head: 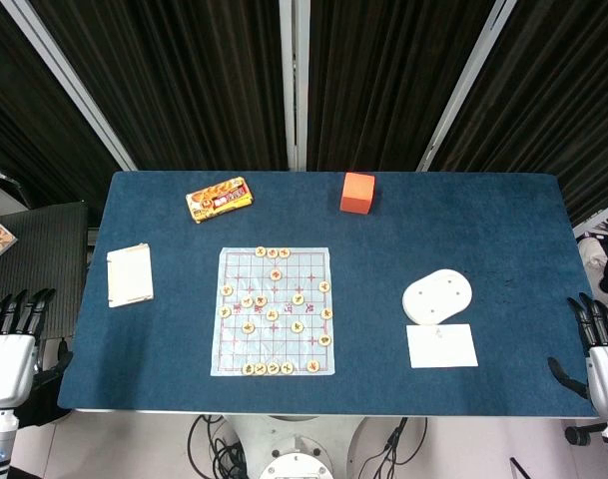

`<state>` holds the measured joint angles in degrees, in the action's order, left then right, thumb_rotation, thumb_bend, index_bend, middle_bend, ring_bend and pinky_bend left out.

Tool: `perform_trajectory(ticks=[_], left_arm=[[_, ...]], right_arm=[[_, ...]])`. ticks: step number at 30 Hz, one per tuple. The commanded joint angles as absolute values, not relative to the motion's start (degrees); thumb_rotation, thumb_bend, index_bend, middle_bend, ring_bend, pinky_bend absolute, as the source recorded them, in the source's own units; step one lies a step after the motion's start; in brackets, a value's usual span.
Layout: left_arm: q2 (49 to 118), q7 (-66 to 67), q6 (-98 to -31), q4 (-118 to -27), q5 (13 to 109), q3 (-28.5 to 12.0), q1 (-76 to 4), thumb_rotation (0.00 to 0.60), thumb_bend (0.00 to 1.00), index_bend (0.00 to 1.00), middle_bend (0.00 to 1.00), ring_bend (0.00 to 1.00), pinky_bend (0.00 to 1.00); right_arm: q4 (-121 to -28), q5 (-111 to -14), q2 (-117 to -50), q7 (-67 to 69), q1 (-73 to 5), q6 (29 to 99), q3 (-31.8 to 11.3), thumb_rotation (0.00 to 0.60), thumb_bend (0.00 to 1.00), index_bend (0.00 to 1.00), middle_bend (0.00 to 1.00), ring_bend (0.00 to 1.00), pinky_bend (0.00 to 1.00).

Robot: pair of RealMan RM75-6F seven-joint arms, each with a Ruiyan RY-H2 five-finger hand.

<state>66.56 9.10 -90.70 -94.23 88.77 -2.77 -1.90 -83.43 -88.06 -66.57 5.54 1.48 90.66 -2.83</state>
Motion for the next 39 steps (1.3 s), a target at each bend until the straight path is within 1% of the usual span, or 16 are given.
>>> perform_trajectory(ticks=[1, 13, 23, 39], left_arm=[[66.5, 9.0, -90.8, -94.2, 88.8, -2.8, -1.9, 0.600, 0.17, 0.06, 0.08, 0.00, 0.02], [66.5, 8.4, -91.7, -94.6, 89.5, -2.2, -1.3, 0.600, 0.17, 0.06, 0.08, 0.00, 0.02], [67.6, 6.6, -91.7, -92.5, 89.0, -2.1, -1.1, 0.600, 0.17, 0.06, 0.08, 0.00, 0.02], [68.0, 6.2, -92.7, -92.1, 89.4, -1.9, -0.4, 0.600, 0.17, 0.06, 0.08, 0.00, 0.02]], right_arm=[[-83.8, -88.1, -66.3, 5.2, 1.4, 90.7, -2.9, 0.600, 0.16, 0.00, 0.00, 0.00, 0.00], [-84.9, -88.9, -66.1, 4.0, 0.7, 90.1, -2.7, 0.600, 0.16, 0.00, 0.00, 0.00, 0.00], [-86.7, -89.6, -66.4, 0.1, -1.9, 87.0, -3.0, 0.600, 0.16, 0.00, 0.00, 0.00, 0.00], [-87.7, -88.9, -65.7, -0.4, -2.6, 86.5, -3.1, 0.600, 0.16, 0.00, 0.00, 0.00, 0.00]])
